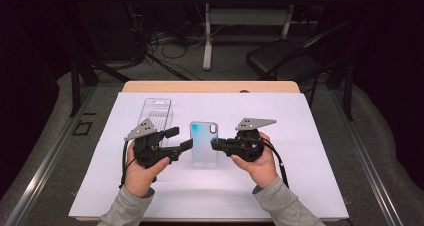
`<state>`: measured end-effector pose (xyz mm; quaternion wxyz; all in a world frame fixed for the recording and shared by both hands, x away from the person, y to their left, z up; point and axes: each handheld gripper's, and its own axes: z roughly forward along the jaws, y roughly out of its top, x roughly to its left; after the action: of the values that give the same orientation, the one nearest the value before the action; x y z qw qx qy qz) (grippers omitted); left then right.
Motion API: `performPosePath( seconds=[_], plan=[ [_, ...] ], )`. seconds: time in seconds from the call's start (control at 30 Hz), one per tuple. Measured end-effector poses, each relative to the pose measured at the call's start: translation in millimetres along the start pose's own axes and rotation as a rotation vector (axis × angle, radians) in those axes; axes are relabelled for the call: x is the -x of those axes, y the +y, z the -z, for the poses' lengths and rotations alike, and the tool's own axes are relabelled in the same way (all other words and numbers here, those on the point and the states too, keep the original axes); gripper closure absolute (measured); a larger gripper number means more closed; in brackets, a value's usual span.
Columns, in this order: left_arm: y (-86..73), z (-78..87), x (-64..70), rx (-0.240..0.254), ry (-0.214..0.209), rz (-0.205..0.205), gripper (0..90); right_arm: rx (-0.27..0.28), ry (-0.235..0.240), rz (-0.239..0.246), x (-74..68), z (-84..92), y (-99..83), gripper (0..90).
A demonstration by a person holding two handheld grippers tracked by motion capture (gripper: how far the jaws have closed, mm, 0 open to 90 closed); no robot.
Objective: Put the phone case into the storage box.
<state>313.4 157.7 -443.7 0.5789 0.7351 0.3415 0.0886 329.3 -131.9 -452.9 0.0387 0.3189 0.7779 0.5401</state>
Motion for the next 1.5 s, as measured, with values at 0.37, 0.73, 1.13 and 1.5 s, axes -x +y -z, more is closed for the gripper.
performPosePath(
  seconds=[0.37, 0.73, 1.13, 1.5],
  plan=[
    [0.1, 0.4, 0.7, 0.002, 0.001, -0.012, 30.7, -0.01, -0.001, 0.007, -1.7, -3.2, -1.7, 82.1],
    [-0.7, -0.2, 1.8, -0.005, 0.001, -0.013, 34.5, -0.014, 0.0, 0.008, -3.3, -5.7, -2.8, 82.1],
    [-0.9, 0.9, 4.2, -0.011, 0.012, -0.044, 44.8, -0.023, 0.005, 0.009, -4.9, -7.7, -3.8, 82.1],
    [-0.9, 0.7, 4.5, 0.001, 0.013, -0.052, 46.8, -0.02, 0.004, 0.018, -6.6, -8.7, -4.3, 82.1]
  ],
)
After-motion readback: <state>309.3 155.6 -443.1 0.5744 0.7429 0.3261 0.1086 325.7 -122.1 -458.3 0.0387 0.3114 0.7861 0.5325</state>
